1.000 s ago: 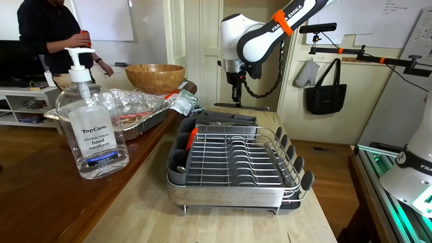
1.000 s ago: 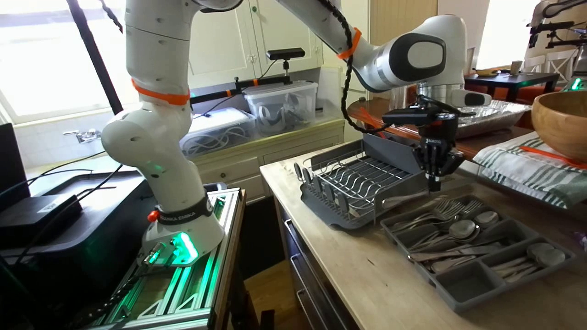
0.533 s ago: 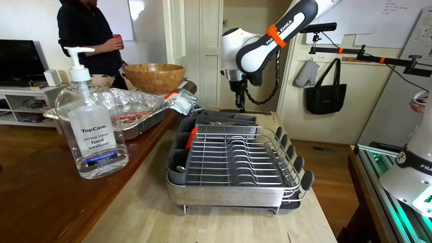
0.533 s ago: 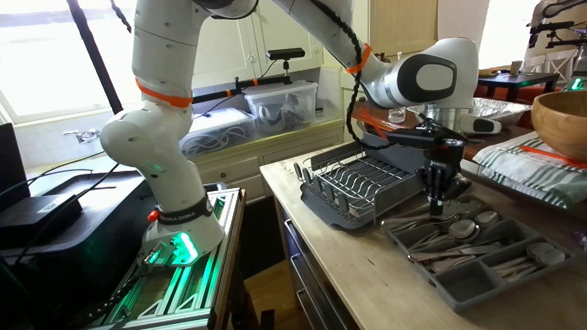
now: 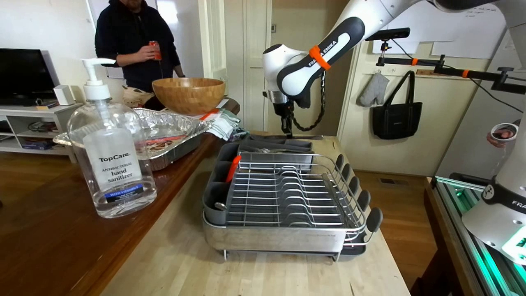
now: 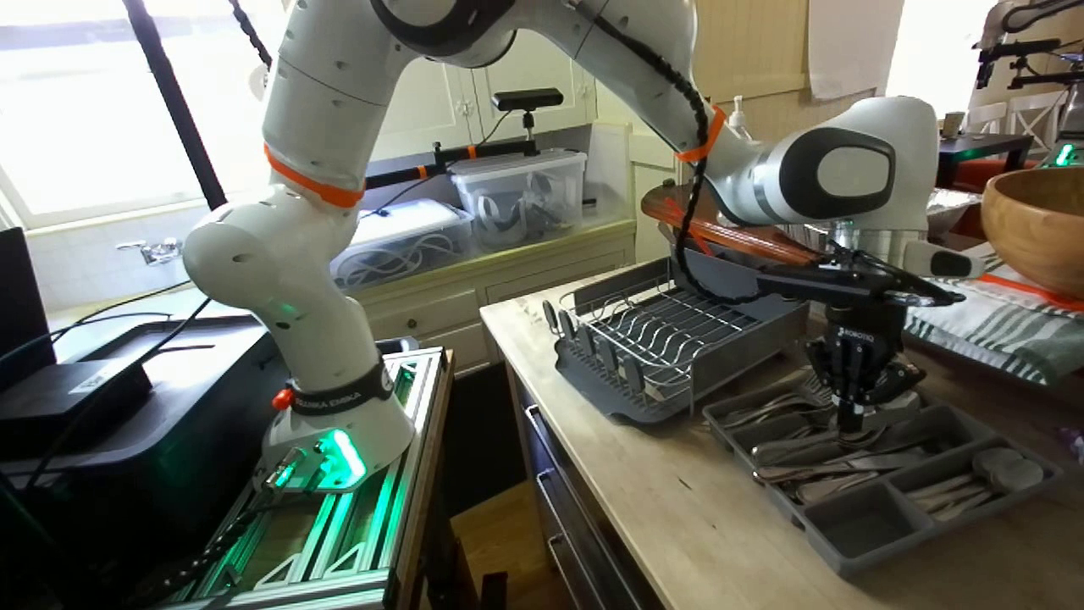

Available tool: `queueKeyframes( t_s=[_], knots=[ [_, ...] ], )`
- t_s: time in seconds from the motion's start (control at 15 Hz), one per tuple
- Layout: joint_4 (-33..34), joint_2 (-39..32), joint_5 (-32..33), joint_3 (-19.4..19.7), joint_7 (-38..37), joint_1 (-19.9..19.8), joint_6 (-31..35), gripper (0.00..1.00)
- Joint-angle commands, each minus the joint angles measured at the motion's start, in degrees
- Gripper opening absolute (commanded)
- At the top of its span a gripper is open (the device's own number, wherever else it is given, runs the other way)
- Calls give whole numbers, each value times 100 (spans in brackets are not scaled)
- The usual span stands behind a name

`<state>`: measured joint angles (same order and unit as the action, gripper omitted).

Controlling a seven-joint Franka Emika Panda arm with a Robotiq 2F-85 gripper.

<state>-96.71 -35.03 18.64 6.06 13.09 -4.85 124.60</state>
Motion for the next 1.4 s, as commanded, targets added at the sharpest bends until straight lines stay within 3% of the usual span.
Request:
queueKeyframes(
  t_s=[0.0,0.73,1.13,1.2,1.27,1.33],
  knots=[
    [713,-596,-19,-56,363,-98,-384,1],
    [1940,-1390,-54,17,149,-24,-1111,1],
    [2236,-1582,-124,-46,-123,69,-1506,1],
    [2268,-1609,-156,-58,-166,67,-1527,5],
    [2307,-1646,-191,-63,-202,59,-1552,29],
    [2324,-1668,-213,-68,-232,53,-1564,30]
  ],
)
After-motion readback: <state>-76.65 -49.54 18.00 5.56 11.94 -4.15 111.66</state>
